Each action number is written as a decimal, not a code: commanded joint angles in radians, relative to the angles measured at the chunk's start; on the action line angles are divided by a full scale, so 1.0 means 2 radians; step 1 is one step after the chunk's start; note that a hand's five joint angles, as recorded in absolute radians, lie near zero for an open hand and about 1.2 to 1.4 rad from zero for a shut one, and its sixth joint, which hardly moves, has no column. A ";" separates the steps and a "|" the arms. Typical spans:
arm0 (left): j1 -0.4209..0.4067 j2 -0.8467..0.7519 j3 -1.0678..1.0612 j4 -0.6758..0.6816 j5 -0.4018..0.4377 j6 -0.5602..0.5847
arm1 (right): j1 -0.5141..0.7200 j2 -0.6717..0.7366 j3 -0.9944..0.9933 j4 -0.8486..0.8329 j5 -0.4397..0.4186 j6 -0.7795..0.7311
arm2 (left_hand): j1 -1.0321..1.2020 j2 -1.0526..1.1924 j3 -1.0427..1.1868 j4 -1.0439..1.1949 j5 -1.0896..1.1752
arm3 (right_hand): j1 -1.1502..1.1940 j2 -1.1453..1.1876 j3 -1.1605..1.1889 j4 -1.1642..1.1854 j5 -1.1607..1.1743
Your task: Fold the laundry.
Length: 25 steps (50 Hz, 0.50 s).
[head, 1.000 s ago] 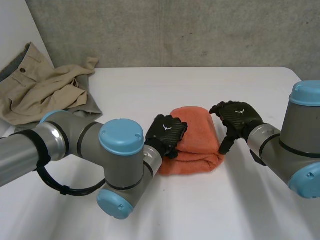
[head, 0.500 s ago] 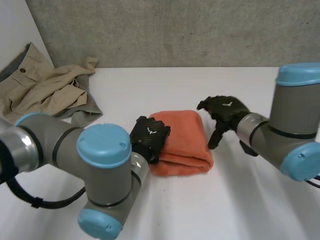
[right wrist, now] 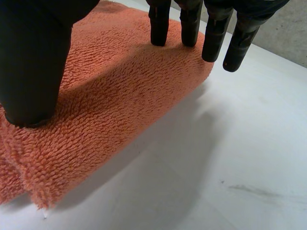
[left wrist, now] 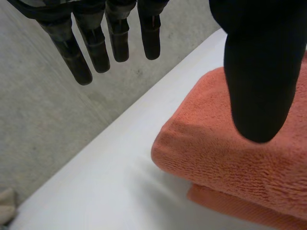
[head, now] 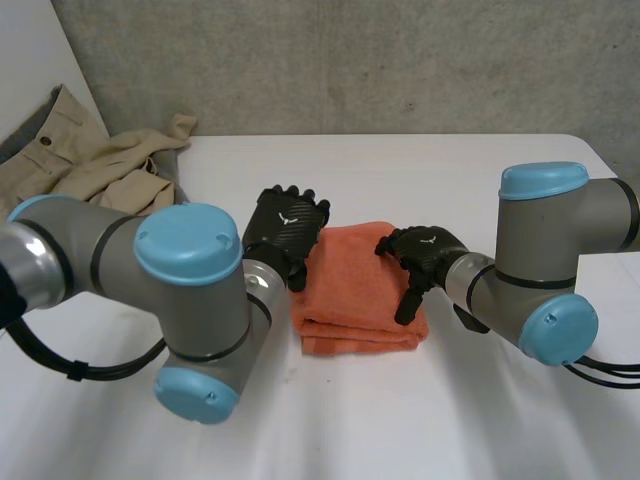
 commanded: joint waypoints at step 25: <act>0.036 0.052 0.009 -0.082 0.070 -0.034 | -0.007 -0.139 0.175 -0.075 0.030 0.053 | -0.032 -0.022 -0.025 -0.022 -0.015 | -0.015 -0.024 -0.022 -0.031 -0.035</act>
